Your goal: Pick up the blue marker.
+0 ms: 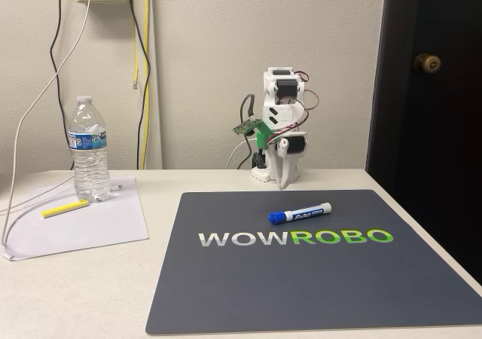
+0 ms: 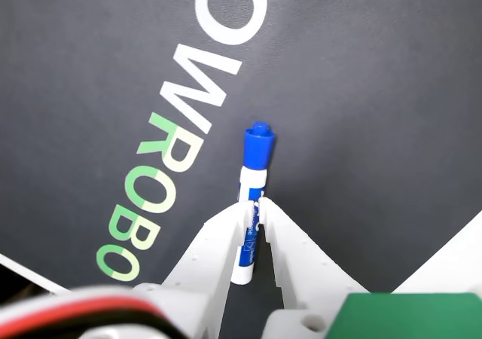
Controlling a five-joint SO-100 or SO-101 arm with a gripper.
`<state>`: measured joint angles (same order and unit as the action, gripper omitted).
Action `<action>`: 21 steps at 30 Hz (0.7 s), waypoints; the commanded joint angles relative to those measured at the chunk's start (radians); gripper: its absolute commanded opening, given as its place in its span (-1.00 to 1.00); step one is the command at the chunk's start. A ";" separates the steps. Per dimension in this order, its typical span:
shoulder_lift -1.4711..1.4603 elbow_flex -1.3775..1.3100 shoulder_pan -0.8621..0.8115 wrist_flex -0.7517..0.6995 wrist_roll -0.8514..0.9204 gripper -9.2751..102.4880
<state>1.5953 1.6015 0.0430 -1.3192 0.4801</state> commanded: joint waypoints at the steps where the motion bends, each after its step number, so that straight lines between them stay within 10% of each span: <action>1: -0.008 -0.046 0.021 -0.014 -0.009 -0.83; 21: 0.003 0.074 0.140 0.052 -0.190 -0.83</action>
<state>1.5478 1.6751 0.1764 -1.2778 0.2945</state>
